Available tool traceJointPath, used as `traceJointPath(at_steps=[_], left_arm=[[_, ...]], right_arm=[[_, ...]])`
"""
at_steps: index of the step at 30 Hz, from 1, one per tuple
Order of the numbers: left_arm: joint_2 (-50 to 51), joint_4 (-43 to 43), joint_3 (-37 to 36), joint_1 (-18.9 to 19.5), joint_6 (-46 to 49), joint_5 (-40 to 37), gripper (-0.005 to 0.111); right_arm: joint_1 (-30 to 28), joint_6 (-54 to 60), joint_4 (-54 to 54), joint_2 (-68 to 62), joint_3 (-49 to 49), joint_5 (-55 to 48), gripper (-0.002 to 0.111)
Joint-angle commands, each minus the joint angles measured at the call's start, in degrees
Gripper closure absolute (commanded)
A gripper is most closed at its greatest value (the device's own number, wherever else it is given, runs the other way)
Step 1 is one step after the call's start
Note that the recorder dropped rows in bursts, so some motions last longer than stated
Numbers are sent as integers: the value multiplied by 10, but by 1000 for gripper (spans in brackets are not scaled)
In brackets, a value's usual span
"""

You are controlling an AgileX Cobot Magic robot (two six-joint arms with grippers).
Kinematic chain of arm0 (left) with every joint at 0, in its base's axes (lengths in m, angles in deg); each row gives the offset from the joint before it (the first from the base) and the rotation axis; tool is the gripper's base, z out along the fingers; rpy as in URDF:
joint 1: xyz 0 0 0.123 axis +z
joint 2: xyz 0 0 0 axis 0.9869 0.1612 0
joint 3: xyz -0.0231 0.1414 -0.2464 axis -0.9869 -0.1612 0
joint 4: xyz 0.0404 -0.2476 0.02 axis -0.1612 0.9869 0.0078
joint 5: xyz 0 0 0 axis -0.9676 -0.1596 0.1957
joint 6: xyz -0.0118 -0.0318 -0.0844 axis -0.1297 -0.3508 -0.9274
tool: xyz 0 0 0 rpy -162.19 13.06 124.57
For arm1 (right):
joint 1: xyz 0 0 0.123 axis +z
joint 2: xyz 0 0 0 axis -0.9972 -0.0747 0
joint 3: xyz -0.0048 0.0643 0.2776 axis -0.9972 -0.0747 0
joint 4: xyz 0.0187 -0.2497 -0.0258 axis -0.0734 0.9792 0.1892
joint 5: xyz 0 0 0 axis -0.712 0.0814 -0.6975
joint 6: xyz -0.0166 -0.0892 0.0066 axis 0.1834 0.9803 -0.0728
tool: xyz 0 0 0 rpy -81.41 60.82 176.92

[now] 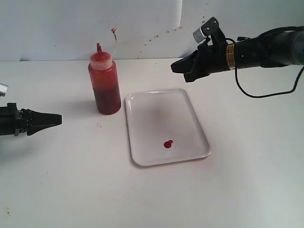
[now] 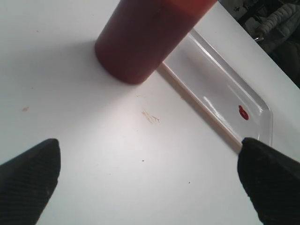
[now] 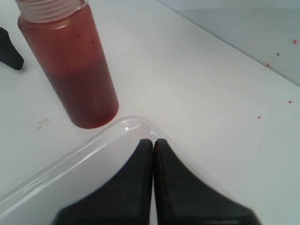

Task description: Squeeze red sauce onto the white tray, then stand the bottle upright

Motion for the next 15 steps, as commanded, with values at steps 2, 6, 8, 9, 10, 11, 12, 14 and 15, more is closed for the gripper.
traceJointPath(at_steps=[2, 6, 8, 9, 10, 11, 12, 14, 15], left_arm=[[-6, 8, -4, -2, -18, 9, 15], [-6, 11, -4, -24, -30, 9, 52], [-6, 5, -4, -41, -30, 9, 81], [-6, 0, -4, -51, -30, 9, 108], [-7, -2, -4, -61, -26, 9, 106], [-7, -2, -4, -69, -26, 9, 107], [-8, -3, -4, -75, -26, 9, 107], [-9, -9, -4, -79, -24, 9, 107], [-9, -9, -4, -79, -24, 9, 107]], right_arm=[[0, 1, -4, 2, 3, -3, 108], [0, -1, -4, 2, 3, -3, 108], [0, -1, -4, 2, 3, -3, 108], [0, -1, -4, 2, 3, -3, 108], [0, -1, -4, 2, 3, -3, 108], [0, -1, -4, 2, 3, -3, 108], [0, -1, -4, 2, 3, -3, 108], [0, -1, -4, 2, 3, -3, 108], [0, -1, -4, 2, 3, -3, 108]])
